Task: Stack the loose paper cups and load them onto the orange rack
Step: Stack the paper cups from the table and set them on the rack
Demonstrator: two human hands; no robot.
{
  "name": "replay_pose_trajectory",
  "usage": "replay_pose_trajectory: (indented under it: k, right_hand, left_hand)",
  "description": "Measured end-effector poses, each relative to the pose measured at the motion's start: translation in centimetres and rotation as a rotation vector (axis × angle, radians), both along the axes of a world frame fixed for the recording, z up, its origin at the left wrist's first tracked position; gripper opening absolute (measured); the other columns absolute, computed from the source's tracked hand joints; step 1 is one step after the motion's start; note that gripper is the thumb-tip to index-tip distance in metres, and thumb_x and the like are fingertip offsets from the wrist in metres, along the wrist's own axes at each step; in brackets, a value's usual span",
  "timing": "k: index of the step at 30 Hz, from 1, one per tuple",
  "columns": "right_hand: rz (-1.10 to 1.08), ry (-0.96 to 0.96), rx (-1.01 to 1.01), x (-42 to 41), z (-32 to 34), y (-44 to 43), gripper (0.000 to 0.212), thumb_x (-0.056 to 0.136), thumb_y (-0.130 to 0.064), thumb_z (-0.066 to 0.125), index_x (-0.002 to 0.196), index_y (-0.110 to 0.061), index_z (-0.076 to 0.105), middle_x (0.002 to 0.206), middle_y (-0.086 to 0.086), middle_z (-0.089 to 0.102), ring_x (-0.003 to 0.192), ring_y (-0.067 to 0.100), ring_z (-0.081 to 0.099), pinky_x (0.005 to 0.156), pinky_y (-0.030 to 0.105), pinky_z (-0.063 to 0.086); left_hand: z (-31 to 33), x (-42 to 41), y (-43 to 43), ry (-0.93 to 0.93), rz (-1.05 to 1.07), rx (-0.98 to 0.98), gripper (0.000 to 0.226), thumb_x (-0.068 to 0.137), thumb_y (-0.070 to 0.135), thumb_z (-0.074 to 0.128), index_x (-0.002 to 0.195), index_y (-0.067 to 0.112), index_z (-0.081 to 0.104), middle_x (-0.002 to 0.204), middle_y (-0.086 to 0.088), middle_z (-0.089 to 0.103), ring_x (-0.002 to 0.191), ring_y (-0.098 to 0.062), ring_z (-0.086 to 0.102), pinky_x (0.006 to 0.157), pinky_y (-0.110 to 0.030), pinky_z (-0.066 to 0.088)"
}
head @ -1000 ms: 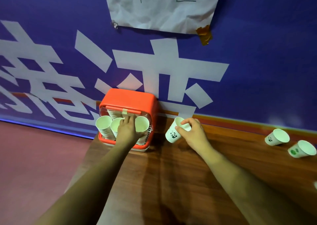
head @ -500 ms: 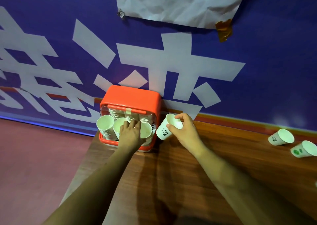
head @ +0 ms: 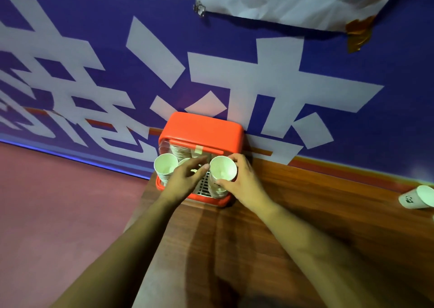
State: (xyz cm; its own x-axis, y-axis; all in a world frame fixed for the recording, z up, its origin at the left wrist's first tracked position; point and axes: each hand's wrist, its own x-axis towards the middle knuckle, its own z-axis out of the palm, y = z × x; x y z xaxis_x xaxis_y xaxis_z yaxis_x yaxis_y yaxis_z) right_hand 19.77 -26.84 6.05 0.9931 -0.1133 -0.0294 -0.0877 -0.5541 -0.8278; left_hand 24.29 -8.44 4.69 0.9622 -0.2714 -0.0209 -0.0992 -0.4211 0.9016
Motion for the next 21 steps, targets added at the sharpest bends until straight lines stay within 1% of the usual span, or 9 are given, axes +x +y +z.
replay_pose_trajectory:
  k: [2,4,7,9,11,13,15,18,21]
  right_hand:
    - [0.044,0.052,-0.022,-0.1,-0.8,0.1,0.068,0.072,-0.026,0.084,0.128,-0.023,0.044,0.132,-0.004,0.050,0.116,0.012,0.050,0.094,0.029,0.047]
    - [0.068,0.075,-0.052,-0.2,-1.6,0.1,0.072,0.074,-0.021,0.082,0.134,-0.024,0.042,0.137,-0.005,0.048,0.122,0.014,0.048,0.096,0.025,0.044]
    - [0.095,0.058,-0.140,-0.2,-2.5,0.4,0.077,0.076,-0.018,0.080,0.141,-0.020,0.039,0.146,-0.006,0.038,0.129,0.017,0.045,0.103,0.025,0.040]
    - [0.107,0.060,-0.215,-0.2,-2.9,0.8,0.077,0.080,-0.022,0.077,0.145,-0.016,0.036,0.150,-0.008,0.028,0.130,0.017,0.044,0.106,0.025,0.039]
    - [0.085,0.064,-0.262,-0.4,-3.2,1.2,0.075,0.083,-0.027,0.075,0.146,-0.016,0.035,0.150,-0.009,0.022,0.127,0.015,0.046,0.103,0.024,0.040]
    - [0.053,0.058,-0.271,-0.7,-3.6,1.4,0.070,0.084,-0.031,0.074,0.143,-0.017,0.039,0.144,-0.006,0.022,0.119,0.016,0.051,0.098,0.024,0.045]
    - [0.032,0.089,-0.260,-0.9,-4.1,1.4,0.070,0.084,-0.036,0.073,0.142,-0.016,0.041,0.135,-0.003,0.028,0.110,0.016,0.054,0.095,0.026,0.048]
    - [0.043,0.202,-0.221,-0.9,-5.3,1.0,0.075,0.084,-0.039,0.071,0.147,-0.019,0.036,0.131,-0.001,0.036,0.117,0.017,0.050,0.099,0.026,0.042]
    - [0.060,0.266,-0.182,-0.7,-6.0,0.8,0.079,0.086,-0.035,0.071,0.151,-0.024,0.029,0.139,0.001,0.040,0.127,0.020,0.046,0.104,0.030,0.041]
  left_hand:
    - [-0.5,-0.1,-0.2,0.004,-0.065,0.067,0.035,0.094,0.031,0.065,0.128,0.024,0.064,0.113,0.012,0.068,0.097,0.000,0.063,0.083,-0.014,0.050]
    - [-1.4,-0.2,-0.3,-0.017,-0.113,0.184,0.041,0.091,0.029,0.068,0.132,0.022,0.062,0.111,0.005,0.069,0.092,-0.008,0.065,0.085,-0.026,0.053]
    - [-2.7,-0.2,-0.2,-0.074,-0.127,0.273,0.045,0.090,0.023,0.070,0.133,0.018,0.059,0.109,-0.003,0.070,0.089,-0.013,0.066,0.083,-0.034,0.055]
    - [-3.2,-0.3,-0.2,-0.088,-0.095,0.275,0.045,0.090,0.020,0.069,0.133,0.016,0.059,0.110,-0.004,0.070,0.089,-0.014,0.066,0.083,-0.036,0.055]
    - [-3.4,-0.3,-0.5,-0.105,-0.074,0.282,0.048,0.090,0.017,0.068,0.136,0.014,0.056,0.113,-0.005,0.069,0.092,-0.016,0.066,0.086,-0.036,0.055]
    - [-3.6,-0.2,-0.6,-0.113,-0.061,0.290,0.051,0.090,0.013,0.067,0.139,0.012,0.054,0.117,-0.006,0.068,0.097,-0.020,0.066,0.088,-0.034,0.053]
    - [-3.7,-0.2,-0.6,-0.138,-0.081,0.318,0.048,0.090,0.012,0.066,0.137,0.011,0.056,0.116,-0.009,0.068,0.096,-0.022,0.066,0.086,-0.034,0.052]
    - [-4.0,-0.3,-0.6,-0.163,-0.157,0.410,0.045,0.091,0.010,0.063,0.136,0.010,0.056,0.119,-0.012,0.065,0.100,-0.027,0.065,0.086,-0.034,0.049]
    - [-4.3,-0.4,-0.7,-0.185,-0.262,0.534,0.049,0.091,0.012,0.062,0.139,0.011,0.052,0.124,-0.013,0.064,0.107,-0.031,0.063,0.086,-0.036,0.049]
